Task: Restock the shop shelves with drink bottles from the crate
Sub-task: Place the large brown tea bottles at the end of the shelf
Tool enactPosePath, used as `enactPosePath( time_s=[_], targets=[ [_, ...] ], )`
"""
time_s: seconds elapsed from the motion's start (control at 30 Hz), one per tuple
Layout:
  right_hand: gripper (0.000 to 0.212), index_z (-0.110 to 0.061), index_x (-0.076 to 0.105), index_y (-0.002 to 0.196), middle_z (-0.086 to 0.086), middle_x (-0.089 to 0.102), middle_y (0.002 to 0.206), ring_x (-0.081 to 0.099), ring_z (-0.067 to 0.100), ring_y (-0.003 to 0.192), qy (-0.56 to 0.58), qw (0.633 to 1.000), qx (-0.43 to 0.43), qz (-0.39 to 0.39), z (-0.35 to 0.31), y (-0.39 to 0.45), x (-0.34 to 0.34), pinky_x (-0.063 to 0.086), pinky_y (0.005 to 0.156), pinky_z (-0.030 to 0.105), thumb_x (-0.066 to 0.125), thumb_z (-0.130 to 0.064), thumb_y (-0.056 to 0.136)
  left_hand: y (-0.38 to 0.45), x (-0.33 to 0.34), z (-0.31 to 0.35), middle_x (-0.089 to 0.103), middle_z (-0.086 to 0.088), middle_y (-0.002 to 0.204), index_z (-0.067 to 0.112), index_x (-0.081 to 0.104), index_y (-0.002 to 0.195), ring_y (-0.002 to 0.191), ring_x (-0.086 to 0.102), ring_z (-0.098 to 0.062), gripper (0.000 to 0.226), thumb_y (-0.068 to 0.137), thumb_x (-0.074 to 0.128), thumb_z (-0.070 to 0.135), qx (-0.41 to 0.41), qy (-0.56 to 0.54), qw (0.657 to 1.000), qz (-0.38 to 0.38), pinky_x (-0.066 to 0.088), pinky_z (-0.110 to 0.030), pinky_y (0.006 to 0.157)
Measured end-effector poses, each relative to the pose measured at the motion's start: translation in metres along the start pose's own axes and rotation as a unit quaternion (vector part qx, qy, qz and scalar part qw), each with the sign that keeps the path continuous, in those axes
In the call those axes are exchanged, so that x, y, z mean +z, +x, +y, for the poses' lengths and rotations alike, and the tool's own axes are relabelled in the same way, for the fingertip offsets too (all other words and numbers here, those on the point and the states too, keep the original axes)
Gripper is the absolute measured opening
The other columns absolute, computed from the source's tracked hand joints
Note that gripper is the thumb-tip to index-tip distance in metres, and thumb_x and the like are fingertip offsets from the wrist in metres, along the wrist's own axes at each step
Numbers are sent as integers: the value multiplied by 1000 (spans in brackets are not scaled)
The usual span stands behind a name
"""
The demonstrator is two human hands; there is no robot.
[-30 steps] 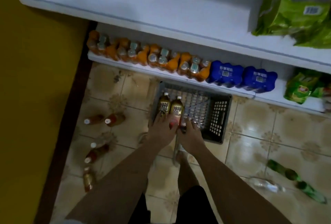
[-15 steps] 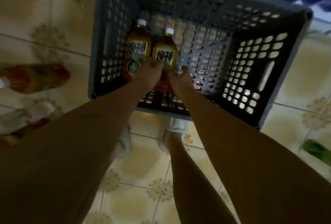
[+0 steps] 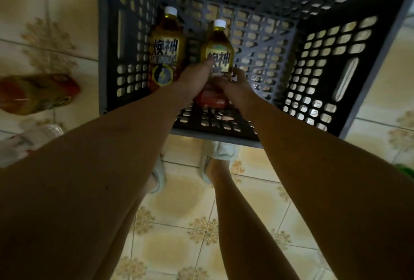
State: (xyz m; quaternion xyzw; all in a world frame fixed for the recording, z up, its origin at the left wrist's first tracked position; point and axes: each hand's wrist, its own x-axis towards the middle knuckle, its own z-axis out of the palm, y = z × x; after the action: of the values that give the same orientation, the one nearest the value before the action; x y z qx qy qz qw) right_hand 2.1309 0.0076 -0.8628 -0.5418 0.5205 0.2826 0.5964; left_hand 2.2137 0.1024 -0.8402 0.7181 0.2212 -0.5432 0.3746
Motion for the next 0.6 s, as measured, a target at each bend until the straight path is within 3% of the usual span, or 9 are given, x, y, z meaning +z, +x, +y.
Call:
enactPosePath(
  time_s=[0.07,0.17,0.3,0.4,0.5,0.6],
  targets=[
    [77,-19,28,149,4,59,128,63,19,103,-22,1000,-5,-2,-1,2,5,56,75,23,75,-26,88,3,-3,-2,57,-5,139,17,51,141,120,57,-25,58,98,46,56,-9,0,1000,0,45,-41,105],
    [92,-21,26,145,6,53,133,57,25,119,-56,998,-17,38,1,5,25,52,98,43,84,-34,75,10,-13,-8,58,-1,138,16,52,141,118,56,-19,53,102,43,51,-10,-29,1000,1,44,-27,88],
    [106,-25,12,149,16,38,145,42,40,133,-87,990,-7,111,9,16,53,45,105,55,84,-40,73,20,-22,-23,49,-2,149,16,42,149,126,51,-18,53,107,29,46,1,-41,999,-27,36,-28,92],
    [112,-29,5,150,17,32,147,41,41,133,-81,987,9,137,14,27,61,47,102,53,85,-35,73,34,-26,-31,48,-1,150,17,42,149,123,49,-16,55,107,27,49,2,-12,1000,-22,34,-28,94],
    [99,-27,14,144,16,38,141,48,37,125,-85,987,11,134,14,31,57,47,83,37,85,-34,75,42,-30,-36,45,-3,153,17,39,151,134,46,-21,56,106,30,49,-11,-31,999,-7,36,-30,100],
    [85,-26,21,139,13,42,134,51,33,116,-88,987,29,129,10,30,51,41,76,33,80,-34,79,38,-26,-33,50,-5,149,18,44,148,132,51,-25,54,105,35,49,-27,-56,998,-18,39,-41,111]
  ],
)
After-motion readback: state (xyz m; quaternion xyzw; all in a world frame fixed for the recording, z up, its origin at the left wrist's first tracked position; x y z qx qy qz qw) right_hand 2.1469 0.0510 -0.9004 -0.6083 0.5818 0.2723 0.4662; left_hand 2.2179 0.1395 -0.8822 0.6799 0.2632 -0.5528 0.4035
